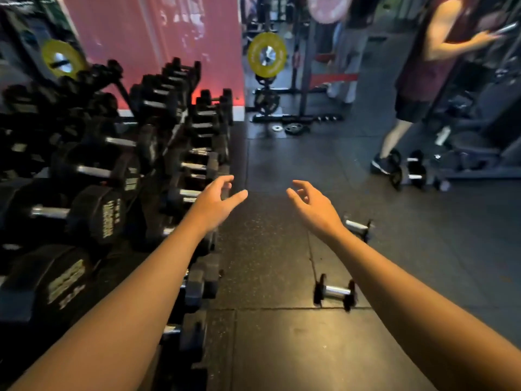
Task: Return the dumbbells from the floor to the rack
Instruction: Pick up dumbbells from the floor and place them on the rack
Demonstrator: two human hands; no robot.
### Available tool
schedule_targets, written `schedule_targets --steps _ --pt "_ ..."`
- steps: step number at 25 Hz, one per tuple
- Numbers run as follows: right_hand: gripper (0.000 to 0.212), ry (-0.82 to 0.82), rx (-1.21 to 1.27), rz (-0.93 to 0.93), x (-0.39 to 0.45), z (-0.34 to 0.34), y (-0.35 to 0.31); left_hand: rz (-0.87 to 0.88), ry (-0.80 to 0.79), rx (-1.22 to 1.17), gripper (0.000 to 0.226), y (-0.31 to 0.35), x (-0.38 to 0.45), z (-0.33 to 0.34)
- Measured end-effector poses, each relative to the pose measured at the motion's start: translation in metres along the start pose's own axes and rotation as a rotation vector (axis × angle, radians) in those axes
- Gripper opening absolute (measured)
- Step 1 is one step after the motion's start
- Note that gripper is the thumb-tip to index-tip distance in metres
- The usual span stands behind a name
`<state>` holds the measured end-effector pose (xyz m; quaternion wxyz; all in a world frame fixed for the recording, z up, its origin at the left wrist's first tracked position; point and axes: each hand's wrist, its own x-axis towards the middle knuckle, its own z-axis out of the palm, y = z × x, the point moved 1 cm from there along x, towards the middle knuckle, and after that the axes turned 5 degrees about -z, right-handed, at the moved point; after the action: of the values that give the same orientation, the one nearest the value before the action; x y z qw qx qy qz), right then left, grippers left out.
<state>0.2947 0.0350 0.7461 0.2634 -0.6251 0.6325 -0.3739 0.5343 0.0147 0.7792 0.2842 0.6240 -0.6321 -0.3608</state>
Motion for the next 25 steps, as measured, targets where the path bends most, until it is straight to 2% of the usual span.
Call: schedule_targets --steps 3,6,8,14,19,25 --pt "0.053 0.091 -0.003 0.125 -0.003 -0.031 0.062 0.013 -0.112 0.019 0.066 0.016 0.031 0.072" --pt "0.054 0.142 -0.045 0.27 0.006 -0.055 0.142 0.062 -0.28 0.204 0.07 0.03 0.07 0.166" --pt "0.052 0.163 -0.078 0.347 0.018 -0.068 0.203 0.071 -0.337 0.282 0.071 0.036 0.104 0.233" --pt "0.056 0.128 -0.12 0.607 0.06 -0.089 0.37 -0.101 -0.437 0.329 0.084 0.023 0.199 0.407" --pt "0.058 0.109 -0.084 0.764 0.078 -0.055 0.495 -0.34 -0.425 0.315 0.097 -0.046 0.255 0.516" --pt "0.059 0.069 -0.081 0.835 0.087 0.045 0.674 -0.518 -0.394 0.364 0.114 -0.207 0.304 0.645"
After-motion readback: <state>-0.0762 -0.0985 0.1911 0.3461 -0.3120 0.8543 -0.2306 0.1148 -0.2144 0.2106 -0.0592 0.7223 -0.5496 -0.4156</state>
